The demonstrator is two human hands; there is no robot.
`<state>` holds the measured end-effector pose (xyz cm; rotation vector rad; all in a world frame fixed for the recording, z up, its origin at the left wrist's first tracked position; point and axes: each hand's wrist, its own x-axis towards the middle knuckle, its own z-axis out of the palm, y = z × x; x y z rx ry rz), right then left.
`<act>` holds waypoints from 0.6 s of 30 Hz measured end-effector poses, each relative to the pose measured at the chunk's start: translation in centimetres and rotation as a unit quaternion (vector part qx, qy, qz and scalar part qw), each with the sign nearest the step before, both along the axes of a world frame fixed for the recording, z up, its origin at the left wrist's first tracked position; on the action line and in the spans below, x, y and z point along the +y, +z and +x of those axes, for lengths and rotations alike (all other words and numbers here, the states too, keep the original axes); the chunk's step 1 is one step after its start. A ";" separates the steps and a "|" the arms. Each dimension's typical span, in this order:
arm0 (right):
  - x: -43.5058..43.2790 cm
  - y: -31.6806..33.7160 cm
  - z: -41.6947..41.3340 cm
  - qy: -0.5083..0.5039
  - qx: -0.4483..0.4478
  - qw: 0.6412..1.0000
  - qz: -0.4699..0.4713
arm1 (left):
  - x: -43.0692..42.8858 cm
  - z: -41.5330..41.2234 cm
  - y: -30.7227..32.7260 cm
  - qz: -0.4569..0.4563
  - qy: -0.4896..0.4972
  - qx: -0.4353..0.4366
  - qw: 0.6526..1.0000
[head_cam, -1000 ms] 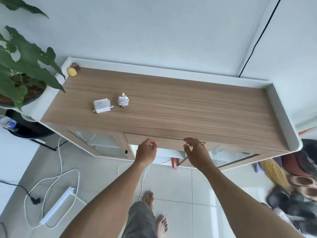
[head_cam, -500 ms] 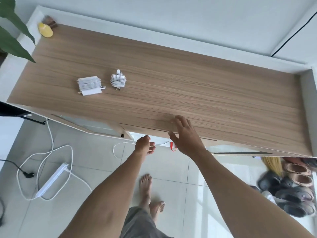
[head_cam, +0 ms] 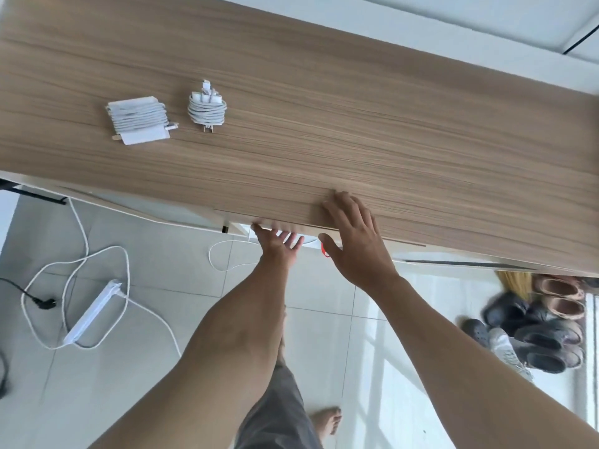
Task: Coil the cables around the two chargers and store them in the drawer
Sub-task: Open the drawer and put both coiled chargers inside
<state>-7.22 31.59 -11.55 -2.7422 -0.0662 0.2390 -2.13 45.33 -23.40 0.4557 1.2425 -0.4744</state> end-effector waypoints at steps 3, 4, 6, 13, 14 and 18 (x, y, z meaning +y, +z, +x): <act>0.1 -0.2 -1.3 -0.014 -0.003 1.000 -0.005 | 0.0 -0.7 0.1 -0.003 -0.010 -0.008 1.000; 0.2 -0.2 -1.9 -0.020 -0.006 1.000 -0.011 | 0.1 -0.9 0.2 -0.003 -0.015 -0.010 1.000; 0.2 -0.3 -3.0 -0.030 -0.011 0.999 -0.041 | 0.3 -1.4 0.3 -0.002 -0.024 -0.013 1.000; 0.1 -0.9 -6.5 -0.033 -0.045 0.991 -0.124 | 1.0 -5.0 -0.1 0.074 -0.192 -0.021 0.978; 0.2 -1.0 -6.7 -0.033 -0.041 0.991 -0.119 | 0.9 -5.5 0.2 0.096 -0.255 -0.031 0.962; 0.4 -1.0 -6.7 -0.068 -0.037 0.992 -0.097 | 0.4 -8.6 2.2 0.244 -0.507 -0.203 0.802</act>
